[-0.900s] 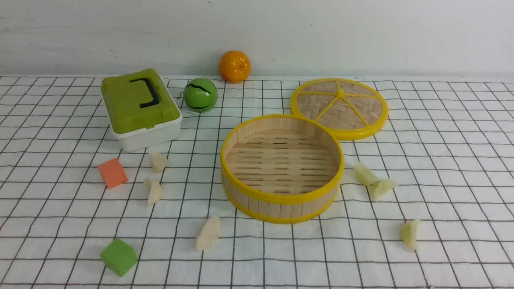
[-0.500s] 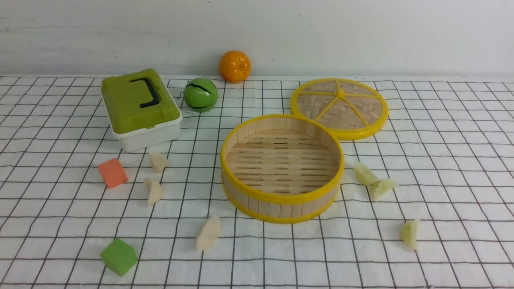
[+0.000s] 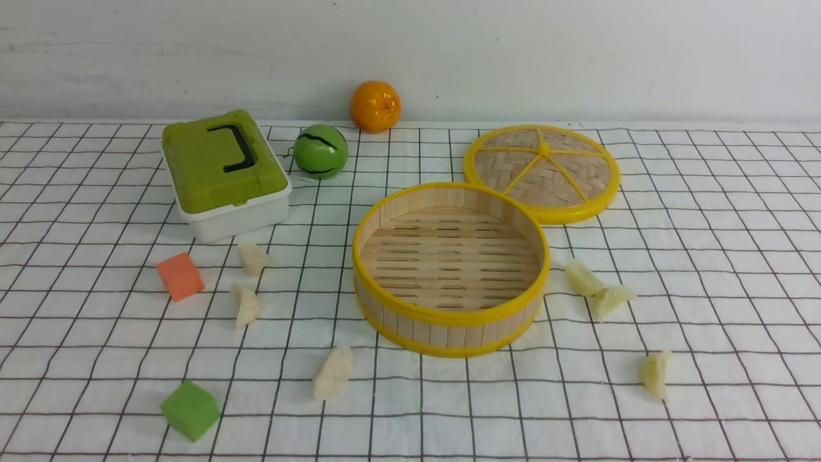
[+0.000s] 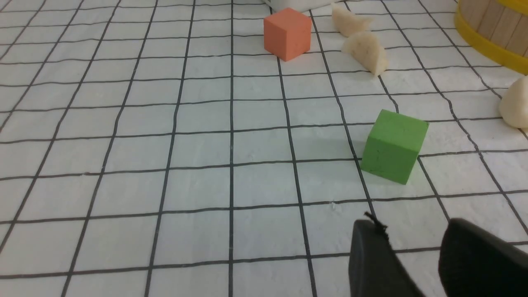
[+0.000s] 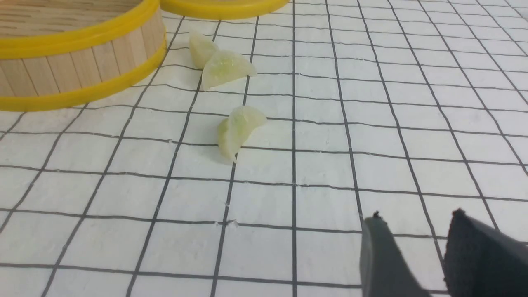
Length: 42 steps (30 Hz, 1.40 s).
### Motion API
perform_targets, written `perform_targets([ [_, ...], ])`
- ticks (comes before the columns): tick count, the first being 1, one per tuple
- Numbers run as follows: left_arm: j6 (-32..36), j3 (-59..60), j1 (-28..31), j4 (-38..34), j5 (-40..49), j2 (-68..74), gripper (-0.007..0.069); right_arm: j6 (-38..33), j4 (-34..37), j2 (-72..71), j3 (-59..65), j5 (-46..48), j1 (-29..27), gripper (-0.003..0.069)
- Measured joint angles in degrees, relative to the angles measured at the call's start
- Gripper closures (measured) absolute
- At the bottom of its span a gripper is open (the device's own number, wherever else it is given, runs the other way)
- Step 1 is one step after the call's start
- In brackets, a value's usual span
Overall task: Put the dumplings into the steamer on the table with the white tablecloth.
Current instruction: 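Reach for and grasp a dumpling on the table with the left gripper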
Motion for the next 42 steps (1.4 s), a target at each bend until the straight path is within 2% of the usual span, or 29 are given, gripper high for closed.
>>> perform_targets([
  [42,0.0,0.0,0.0,1.48,0.0,0.0,0.0386,0.0,0.0,0.0,0.0,0.0,0.0,0.042],
])
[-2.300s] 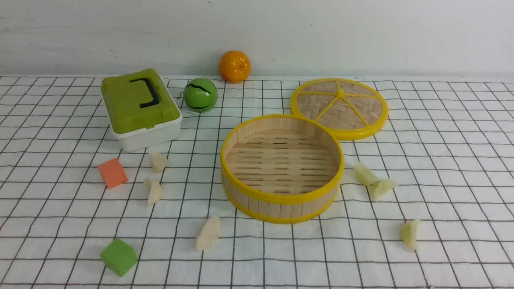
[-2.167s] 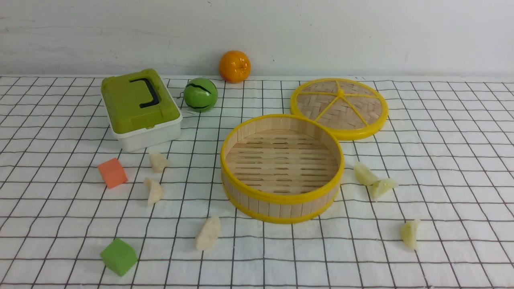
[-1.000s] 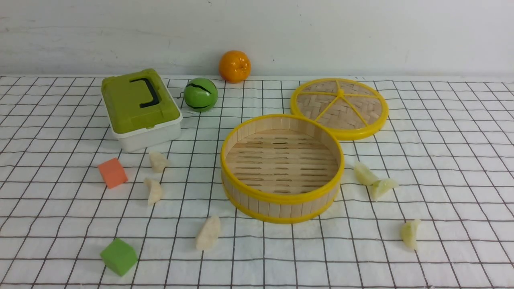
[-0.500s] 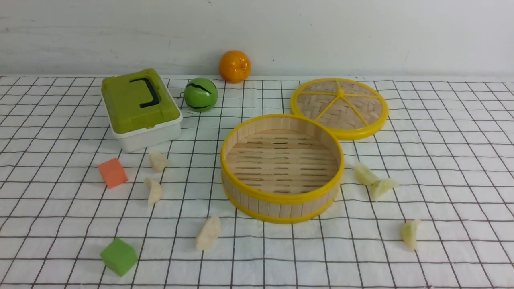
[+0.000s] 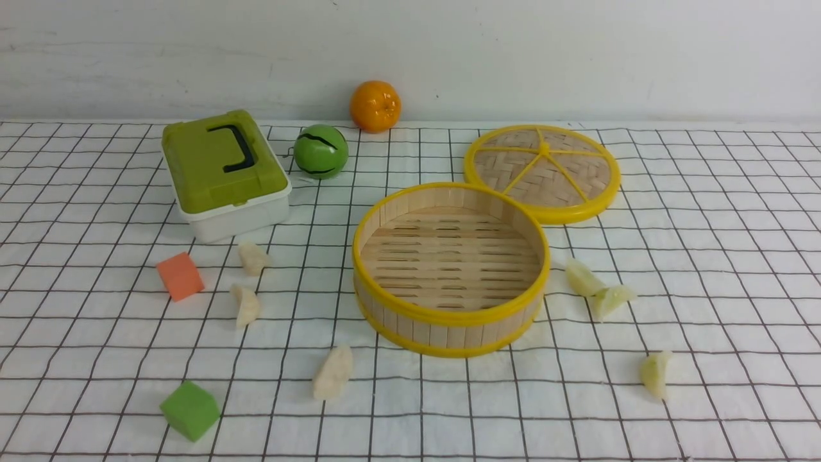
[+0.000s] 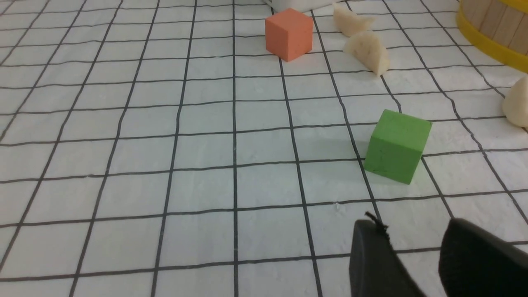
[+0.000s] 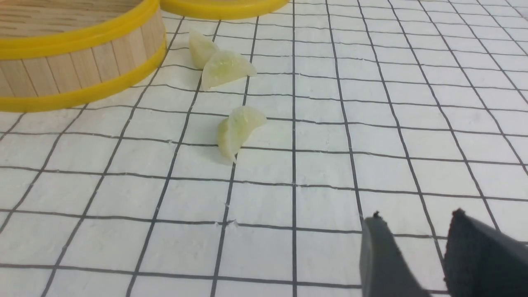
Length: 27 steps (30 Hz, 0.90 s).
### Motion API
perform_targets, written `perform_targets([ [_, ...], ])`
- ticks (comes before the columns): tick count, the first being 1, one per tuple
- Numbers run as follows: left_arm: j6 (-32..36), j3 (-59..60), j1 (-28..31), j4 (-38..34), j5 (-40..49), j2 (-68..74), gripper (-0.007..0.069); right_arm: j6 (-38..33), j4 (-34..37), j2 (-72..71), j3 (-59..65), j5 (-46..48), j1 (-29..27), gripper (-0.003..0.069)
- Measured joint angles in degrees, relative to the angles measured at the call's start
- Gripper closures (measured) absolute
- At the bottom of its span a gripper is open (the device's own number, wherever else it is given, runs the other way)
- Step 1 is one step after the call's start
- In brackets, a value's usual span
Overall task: Put the dumplings into the steamer on the table with the white tablecloth.
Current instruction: 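Reach for and grasp a dumpling on the table with the left gripper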
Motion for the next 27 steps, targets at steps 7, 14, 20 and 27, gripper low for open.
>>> perform_targets([
  [7,0.0,0.0,0.0,1.33,-4.56,0.0,0.0386,0.0,0.0,0.0,0.0,0.0,0.0,0.042],
  [14,0.0,0.0,0.0,1.33,-26.22,0.0,0.0386,0.0,0.0,0.0,0.0,0.0,0.0,0.042],
  [20,0.0,0.0,0.0,1.33,-39.93,0.0,0.0386,0.0,0.0,0.0,0.0,0.0,0.0,0.042],
  [27,-0.21,0.0,0.0,1.02,-41.7,0.0,0.0386,0.0,0.0,0.0,0.0,0.0,0.0,0.042],
])
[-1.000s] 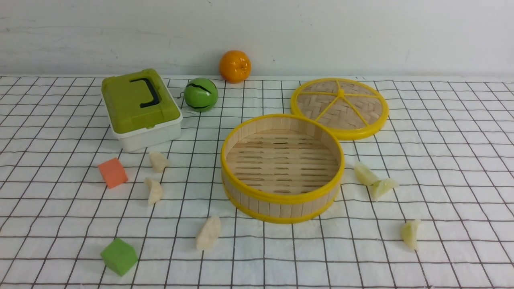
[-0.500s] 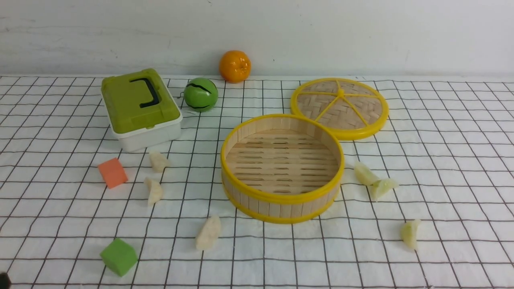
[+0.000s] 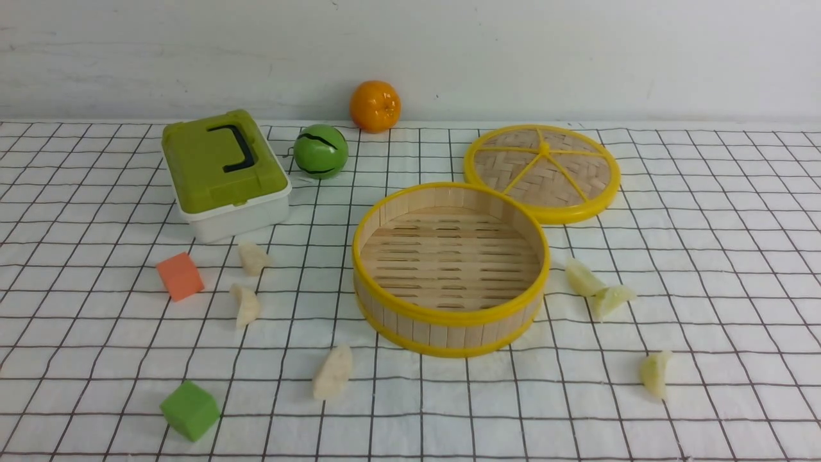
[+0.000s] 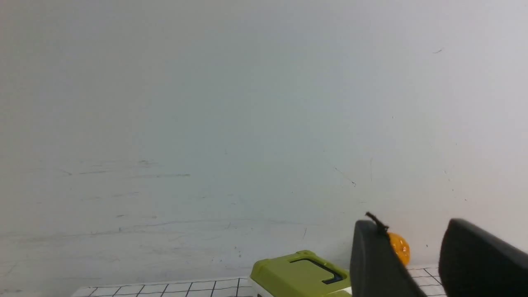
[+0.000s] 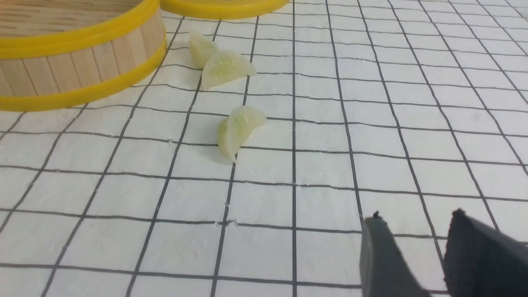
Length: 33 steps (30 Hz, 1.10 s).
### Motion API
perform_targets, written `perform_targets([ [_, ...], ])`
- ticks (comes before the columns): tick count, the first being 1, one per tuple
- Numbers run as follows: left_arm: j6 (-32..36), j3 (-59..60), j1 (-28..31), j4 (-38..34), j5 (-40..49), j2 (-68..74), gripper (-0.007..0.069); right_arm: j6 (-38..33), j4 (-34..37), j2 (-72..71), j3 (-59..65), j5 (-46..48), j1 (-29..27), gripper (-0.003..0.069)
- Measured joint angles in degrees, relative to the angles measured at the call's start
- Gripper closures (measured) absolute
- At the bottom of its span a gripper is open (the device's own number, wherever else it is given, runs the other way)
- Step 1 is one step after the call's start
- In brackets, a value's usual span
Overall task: Put the dumplings into the steamer on the table with the white tablecloth.
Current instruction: 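Reach for and grasp a dumpling on the table with the left gripper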
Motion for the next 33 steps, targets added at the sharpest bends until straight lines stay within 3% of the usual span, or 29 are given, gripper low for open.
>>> perform_targets([
  [9,-11.43,0.0,0.0,-0.32,-0.7,0.0,0.0386,0.0,0.0,0.0,0.0,0.0,0.0,0.042],
  [12,-20.6,0.0,0.0,-0.36,-1.27,0.0,0.0386,0.0,0.0,0.0,0.0,0.0,0.0,0.042],
  [16,-27.66,0.0,0.0,-0.36,-1.43,0.0,0.039,0.0,0.0,0.0,0.0,0.0,0.0,0.042],
  [21,-30.06,-3.76,0.0,-0.36,6.11,0.0,0.046,0.0,0.0,0.0,0.0,0.0,0.0,0.042],
  [25,-30.25,-13.38,0.0,0.92,16.58,1.41,0.0636,0.0,0.0,0.0,0.0,0.0,0.0,0.042],
  [33,-28.72,-29.6,0.0,2.85,29.93,19.3,0.0637,0.0,0.0,0.0,0.0,0.0,0.0,0.042],
])
